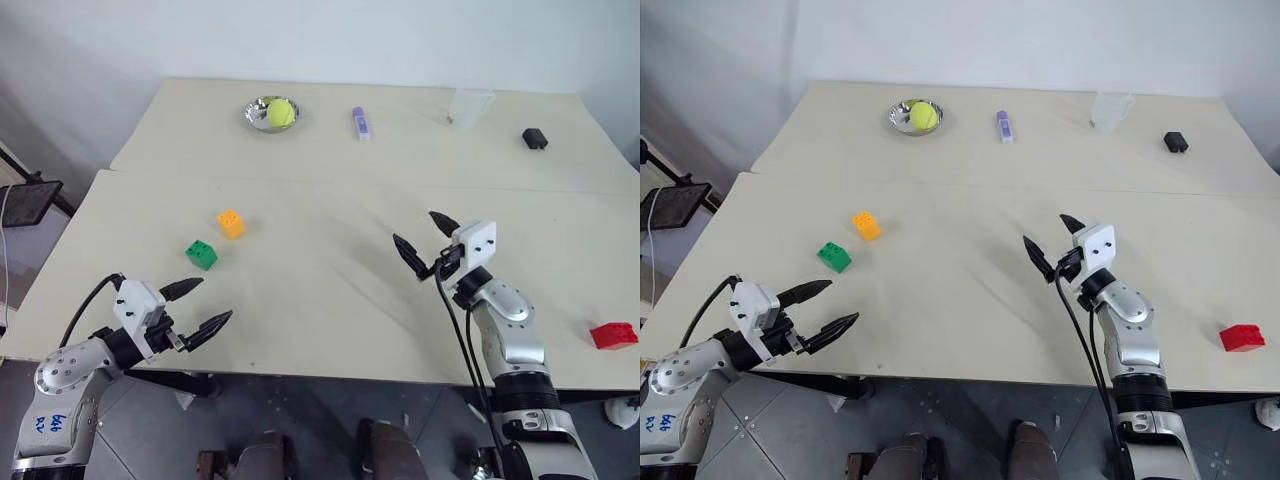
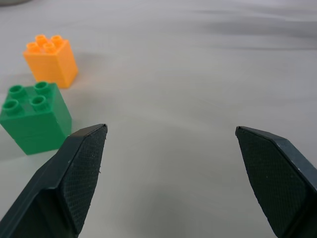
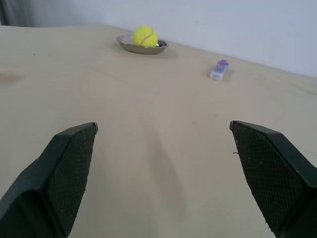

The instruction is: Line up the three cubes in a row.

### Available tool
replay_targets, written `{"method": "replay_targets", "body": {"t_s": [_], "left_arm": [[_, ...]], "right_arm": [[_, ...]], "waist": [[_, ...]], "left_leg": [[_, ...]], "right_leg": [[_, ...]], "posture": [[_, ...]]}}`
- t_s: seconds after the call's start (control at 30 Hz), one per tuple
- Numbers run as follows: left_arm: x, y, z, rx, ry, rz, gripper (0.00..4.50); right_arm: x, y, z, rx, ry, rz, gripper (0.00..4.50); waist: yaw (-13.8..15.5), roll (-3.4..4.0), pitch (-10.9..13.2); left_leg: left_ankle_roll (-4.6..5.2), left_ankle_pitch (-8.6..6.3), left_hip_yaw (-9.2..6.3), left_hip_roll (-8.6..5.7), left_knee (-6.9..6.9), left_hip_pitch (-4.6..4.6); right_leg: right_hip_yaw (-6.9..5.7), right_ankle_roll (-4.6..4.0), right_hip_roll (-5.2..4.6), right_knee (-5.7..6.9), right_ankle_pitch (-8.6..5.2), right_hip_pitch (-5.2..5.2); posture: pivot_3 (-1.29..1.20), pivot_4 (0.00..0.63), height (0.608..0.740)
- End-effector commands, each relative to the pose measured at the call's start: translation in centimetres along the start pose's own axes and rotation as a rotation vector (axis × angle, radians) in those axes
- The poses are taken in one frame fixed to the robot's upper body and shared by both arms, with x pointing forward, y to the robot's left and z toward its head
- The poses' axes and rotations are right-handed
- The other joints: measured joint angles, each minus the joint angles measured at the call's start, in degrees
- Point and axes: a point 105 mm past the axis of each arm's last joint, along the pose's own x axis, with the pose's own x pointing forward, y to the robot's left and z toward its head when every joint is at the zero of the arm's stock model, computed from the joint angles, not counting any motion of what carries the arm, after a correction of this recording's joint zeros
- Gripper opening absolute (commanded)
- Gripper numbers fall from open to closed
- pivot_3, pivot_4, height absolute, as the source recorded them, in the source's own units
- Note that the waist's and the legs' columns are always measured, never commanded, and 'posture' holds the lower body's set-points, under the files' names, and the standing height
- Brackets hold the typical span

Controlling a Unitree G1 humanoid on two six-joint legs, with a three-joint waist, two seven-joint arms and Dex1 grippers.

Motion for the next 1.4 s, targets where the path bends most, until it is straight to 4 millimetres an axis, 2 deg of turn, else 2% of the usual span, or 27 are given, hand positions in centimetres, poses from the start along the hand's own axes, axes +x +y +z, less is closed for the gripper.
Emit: {"method": "replay_targets", "body": {"t_s": [0.03, 0.13, 0.2, 0.3, 0.47, 0.53, 0.6, 0.7, 0.77, 0.83, 0.93, 1.0, 1.17, 1.3, 1.4], "left_arm": [[-0.4, 0.7, 0.5, 0.034, -0.012, 0.039, 4.40], [-0.2, 0.8, 1.3, 0.002, -0.071, 0.045, 4.40], [0.7, -1.2, 1.7, 0.053, -0.046, -0.098, 4.40], [3.2, -3.9, 4.2, 0.036, -0.130, -0.243, 4.40], [6.4, -5.1, 5.6, 0.067, -0.168, -0.399, 4.40], [8.1, -5.4, 5.1, 0.076, -0.154, -0.485, 4.40], [9.4, -5.7, 4.7, 0.077, -0.142, -0.552, 4.40], [10.0, -6.0, 4.7, 0.070, -0.150, -0.597, 4.40], [10.7, -6.6, 4.8, 0.061, -0.163, -0.636, 4.40], [11.1, -7.1, 4.8, 0.054, -0.177, -0.666, 4.40], [11.4, -7.7, 4.9, 0.051, -0.183, -0.710, 4.40], [11.8, -7.9, 4.8, 0.056, -0.181, -0.717, 4.40], [11.7, -8.3, 4.9, 0.102, -0.207, -0.709, 4.40], [10.7, -8.9, 5.2, 0.094, -0.247, -0.746, 4.40], [10.3, -9.1, 6.1, 0.073, -0.295, -0.756, 4.40]], "right_arm": [[0.1, 0.1, 1.2, -0.020, -0.043, 0.016, 4.50], [-0.1, 0.2, 1.5, -0.008, -0.052, 0.037, 4.50], [-0.7, 0.3, 2.5, 0.005, -0.072, 0.069, 4.50], [-3.2, 0.0, 4.9, -0.006, -0.066, 0.116, 4.50], [-9.9, -3.1, 8.1, -0.072, 0.048, -0.022, 4.50], [-15.5, -5.8, 9.7, -0.117, 0.131, -0.195, 4.50], [-20.2, -7.3, 11.3, -0.161, 0.202, -0.349, 4.50], [-24.9, -7.4, 11.7, -0.148, 0.297, -0.473, 4.50], [-29.1, -7.6, 11.0, -0.098, 0.381, -0.581, 4.50], [-31.5, -7.1, 10.2, -0.014, 0.417, -0.636, 4.50], [-32.7, -6.3, 8.7, 0.077, 0.478, -0.634, 4.50], [-32.8, -6.0, 7.5, 0.101, 0.532, -0.602, 4.50], [-31.0, -5.9, 6.8, 0.182, 0.598, -0.519, 4.50], [-29.0, -9.2, 6.0, 0.174, 0.660, -0.543, 4.50], [-28.4, -10.0, 5.1, 0.172, 0.705, -0.529, 4.50]], "waist": [[0.0, 0.00, 0.0], [0.0, 0.00, 0.0], [0.0, 0.00, 0.0], [1.4, 0.08, 0.0], [3.2, 0.16, 0.0], [4.0, 0.25, -0.1], [4.5, 0.25, -0.1], [4.0, 0.18, -0.1], [3.3, 0.07, -0.1], [3.0, 0.04, -0.1], [2.3, 0.08, -0.2], [1.8, 0.09, -0.2], [1.6, 0.14, -0.2], [1.3, 0.09, -0.2], [2.5, 0.06, -0.2]], "left_leg": [[0.00, 0.00, 0.00, 0.00, 0.00, 0.00], [0.00, 0.00, 0.00, 0.01, 0.00, 0.00], [0.00, 0.00, -0.01, 0.01, 0.00, 0.00], [0.02, -0.01, -0.04, -0.04, 0.01, -0.07], [0.03, -0.03, 0.00, -0.08, 0.12, -0.15], [0.01, -0.04, 0.20, -0.08, 0.09, -0.16], [0.00, -0.04, 0.26, -0.08, 0.03, -0.17], [0.03, -0.06, 0.39, -0.08, -0.06, -0.16], [0.04, -0.07, 0.45, -0.07, -0.06, -0.12], [0.07, -0.07, 0.44, -0.07, -0.04, -0.11], [0.16, -0.13, 0.28, -0.04, -0.05, 0.06], [0.21, -0.15, 0.37, -0.05, -0.02, 0.13], [0.27, -0.18, 0.49, -0.04, 0.06, 0.14], [0.35, -0.22, 0.67, -0.04, 0.12, 0.16], [0.43, -0.27, 0.65, -0.05, 0.25, 0.11]], "right_leg": [[0.00, 0.00, 0.00, 0.00, 0.00, 0.00], [0.00, 0.00, 0.00, 0.01, 0.00, 0.00], [-0.01, 0.00, 0.00, 0.01, 0.00, 0.00], [-0.02, 0.01, -0.04, -0.01, 0.01, 0.00], [-0.04, 0.03, 0.00, -0.18, 0.02, 0.09], [-0.06, 0.03, 0.06, -0.25, 0.02, 0.14], [-0.09, 0.03, 0.14, -0.39, 0.02, 0.14], [-0.02, 0.03, 0.15, -0.55, 0.01, 0.14], [0.04, 0.03, 0.17, -0.56, 0.01, 0.15], [0.07, 0.02, 0.17, -0.57, 0.01, 0.18], [0.36, 0.00, 0.17, -0.56, 0.00, 0.18], [0.54, 0.00, 0.17, -0.55, 0.00, 0.17], [0.74, -0.01, 0.16, -0.52, 0.00, 0.09], [0.94, 0.00, 0.16, -0.52, 0.01, 0.04], [1.00, 0.01, 0.16, -0.51, 0.02, -0.02]], "posture": [[0.00, 0.150, 0.740], [0.00, 0.150, 0.740], [0.00, 0.150, 0.740], [0.00, 0.150, 0.740], [0.00, 0.150, 0.740], [0.00, 0.150, 0.740], [0.00, 0.150, 0.740], [0.00, 0.150, 0.740], [0.00, 0.150, 0.740], [0.00, 0.150, 0.740], [0.00, 0.150, 0.740], [0.00, 0.150, 0.740], [0.00, 0.150, 0.740], [0.00, 0.150, 0.740], [0.00, 0.150, 0.740]]}}
